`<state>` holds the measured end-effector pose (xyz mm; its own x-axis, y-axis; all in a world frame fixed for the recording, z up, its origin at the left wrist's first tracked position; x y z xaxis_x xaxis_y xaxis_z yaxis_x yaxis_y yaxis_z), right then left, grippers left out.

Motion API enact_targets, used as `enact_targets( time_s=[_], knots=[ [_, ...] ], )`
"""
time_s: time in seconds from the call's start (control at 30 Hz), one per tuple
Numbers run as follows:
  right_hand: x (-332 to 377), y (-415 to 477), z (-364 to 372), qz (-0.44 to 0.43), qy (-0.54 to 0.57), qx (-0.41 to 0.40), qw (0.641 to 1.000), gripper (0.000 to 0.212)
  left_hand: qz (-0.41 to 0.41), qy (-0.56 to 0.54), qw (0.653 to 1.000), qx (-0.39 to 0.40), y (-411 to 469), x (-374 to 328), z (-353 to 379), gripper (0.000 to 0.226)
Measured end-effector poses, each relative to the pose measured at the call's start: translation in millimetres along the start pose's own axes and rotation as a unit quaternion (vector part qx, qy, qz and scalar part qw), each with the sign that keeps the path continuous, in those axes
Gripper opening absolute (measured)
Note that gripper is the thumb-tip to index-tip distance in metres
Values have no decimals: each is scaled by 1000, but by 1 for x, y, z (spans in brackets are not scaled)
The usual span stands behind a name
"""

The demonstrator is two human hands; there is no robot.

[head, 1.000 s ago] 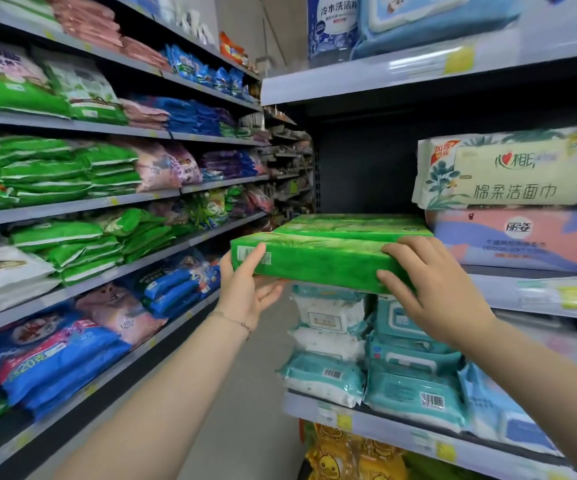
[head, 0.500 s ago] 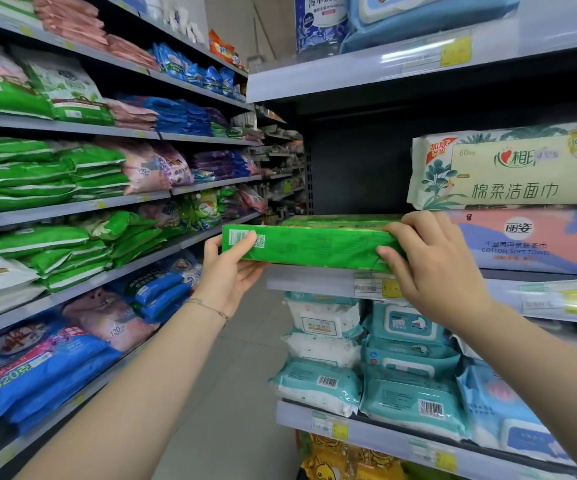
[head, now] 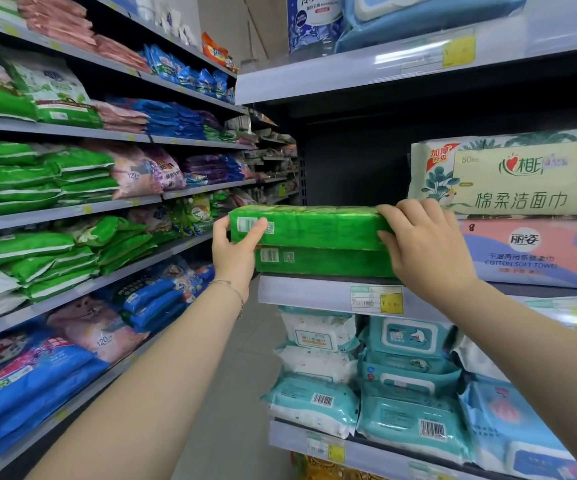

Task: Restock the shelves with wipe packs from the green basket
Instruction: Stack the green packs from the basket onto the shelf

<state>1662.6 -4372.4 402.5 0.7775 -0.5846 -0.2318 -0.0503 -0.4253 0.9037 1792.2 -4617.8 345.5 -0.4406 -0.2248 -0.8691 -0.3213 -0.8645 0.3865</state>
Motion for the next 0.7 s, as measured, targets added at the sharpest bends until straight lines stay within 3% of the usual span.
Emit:
enact_targets(
  time_s=[0.1, 0.23, 0.43, 0.7],
  knots=[
    [-7, 3, 14, 15, -17, 41, 999, 43, 25, 120, 991, -57, -3, -5, 7, 65],
    [-8, 1, 24, 13, -40, 79, 996, 52, -47, 281, 955, -79, 5, 7, 6, 71],
    [13, 3, 32, -32, -45, 134, 989, 34, 4, 240, 965, -103, 25, -9, 8, 54],
    [19, 13, 54, -9, 9, 248, 969, 37, -13, 346, 938, 6, 45, 9, 34, 26]
  ],
)
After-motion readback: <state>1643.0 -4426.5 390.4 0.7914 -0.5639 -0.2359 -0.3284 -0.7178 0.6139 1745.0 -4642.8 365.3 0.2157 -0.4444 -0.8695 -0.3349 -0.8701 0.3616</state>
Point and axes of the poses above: each hand's wrist, its own y-axis towards the middle knuckle, its own z-axis out of the palm, x = y × z, the point moved 10 cm from there along y, towards the middle knuckle, and after that the axes turned 4 degrees about -y, right-handed, at the moved point
